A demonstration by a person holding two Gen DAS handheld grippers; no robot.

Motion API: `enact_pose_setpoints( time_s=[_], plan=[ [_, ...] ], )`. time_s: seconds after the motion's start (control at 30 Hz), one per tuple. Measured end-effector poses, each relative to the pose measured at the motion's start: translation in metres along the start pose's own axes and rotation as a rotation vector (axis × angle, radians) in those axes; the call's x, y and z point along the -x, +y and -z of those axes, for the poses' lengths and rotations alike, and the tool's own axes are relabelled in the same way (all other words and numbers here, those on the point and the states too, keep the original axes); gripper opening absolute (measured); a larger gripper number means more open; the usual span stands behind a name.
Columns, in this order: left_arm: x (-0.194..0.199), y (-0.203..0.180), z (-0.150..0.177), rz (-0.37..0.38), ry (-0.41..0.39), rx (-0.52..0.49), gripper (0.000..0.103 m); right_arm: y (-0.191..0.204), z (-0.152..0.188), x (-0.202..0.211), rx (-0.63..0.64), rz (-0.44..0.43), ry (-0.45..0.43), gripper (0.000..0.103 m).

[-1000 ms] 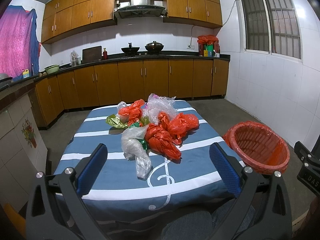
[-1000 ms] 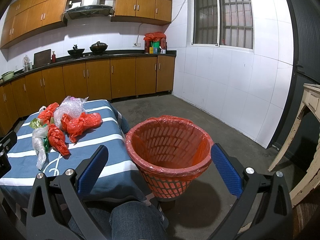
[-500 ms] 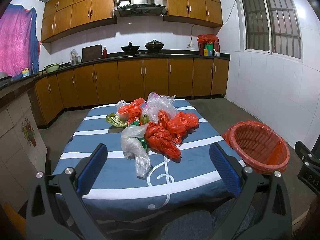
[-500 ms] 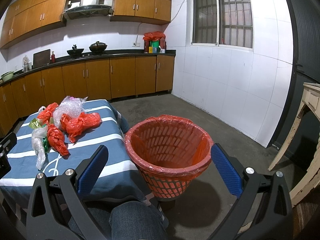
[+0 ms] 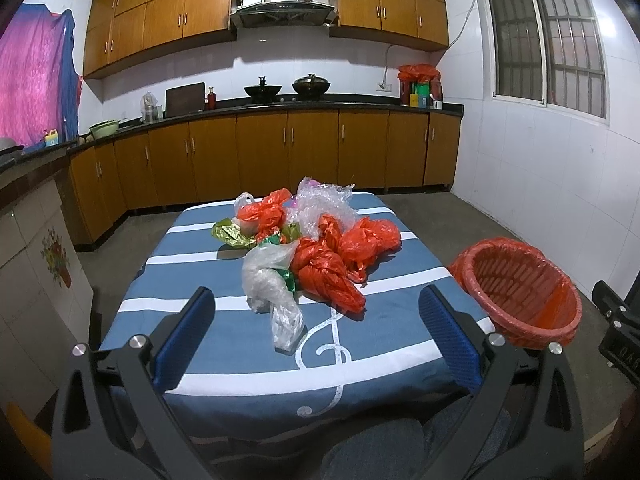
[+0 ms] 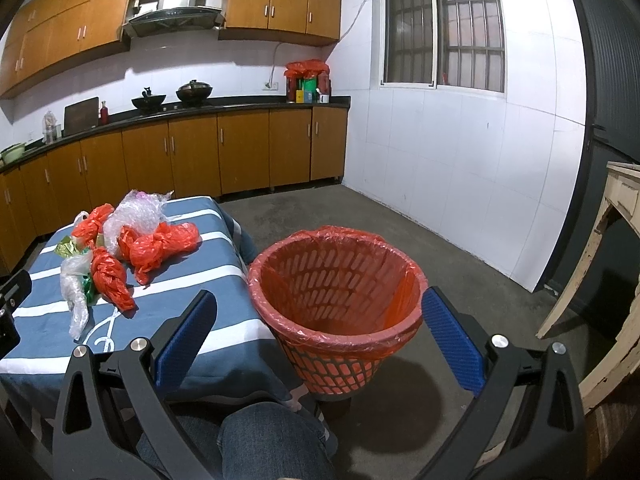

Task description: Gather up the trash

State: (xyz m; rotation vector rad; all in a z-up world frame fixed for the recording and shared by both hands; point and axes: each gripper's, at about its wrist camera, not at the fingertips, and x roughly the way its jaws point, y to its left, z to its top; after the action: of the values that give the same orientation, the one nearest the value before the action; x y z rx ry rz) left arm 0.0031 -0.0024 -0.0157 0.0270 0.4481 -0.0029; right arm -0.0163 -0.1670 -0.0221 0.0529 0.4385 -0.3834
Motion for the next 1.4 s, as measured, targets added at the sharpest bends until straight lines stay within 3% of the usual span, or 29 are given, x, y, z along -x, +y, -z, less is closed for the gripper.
enact_pose_setpoints(
  time_s=[0.37, 0.7, 0.9, 1.0, 1.17, 1.27, 1.4],
  plan=[
    [-0.022, 0.037, 0.001, -0.070, 0.056, 0.074, 0.099, 0.009, 0.001, -0.017, 0.016, -0.043, 0.018, 0.101],
    [-0.088, 0.088, -0.005, -0.131, 0.132, 0.127, 0.099, 0.043, -0.007, -0.045, 0.057, -0.134, 0.044, 0.101],
    [-0.142, 0.092, -0.007, -0.100, 0.220, 0.153, 0.079, 0.074, -0.014, -0.067, 0.090, -0.170, 0.036, 0.101],
    [-0.167, 0.091, -0.003, -0.091, 0.269, 0.167, 0.075, 0.087, -0.017, -0.079, 0.091, -0.194, 0.039, 0.101],
    [-0.191, 0.086, 0.002, -0.073, 0.307, 0.169, 0.073, 0.109, -0.018, -0.095, 0.110, -0.228, 0.055, 0.101],
    [-0.201, 0.084, 0.005, -0.067, 0.324, 0.162, 0.066, 0.122, -0.017, -0.102, 0.131, -0.242, 0.062, 0.101],
    [-0.209, 0.089, 0.008, -0.051, 0.346, 0.180, 0.050, 0.137, -0.015, -0.110, 0.155, -0.270, 0.074, 0.101]
  ],
)
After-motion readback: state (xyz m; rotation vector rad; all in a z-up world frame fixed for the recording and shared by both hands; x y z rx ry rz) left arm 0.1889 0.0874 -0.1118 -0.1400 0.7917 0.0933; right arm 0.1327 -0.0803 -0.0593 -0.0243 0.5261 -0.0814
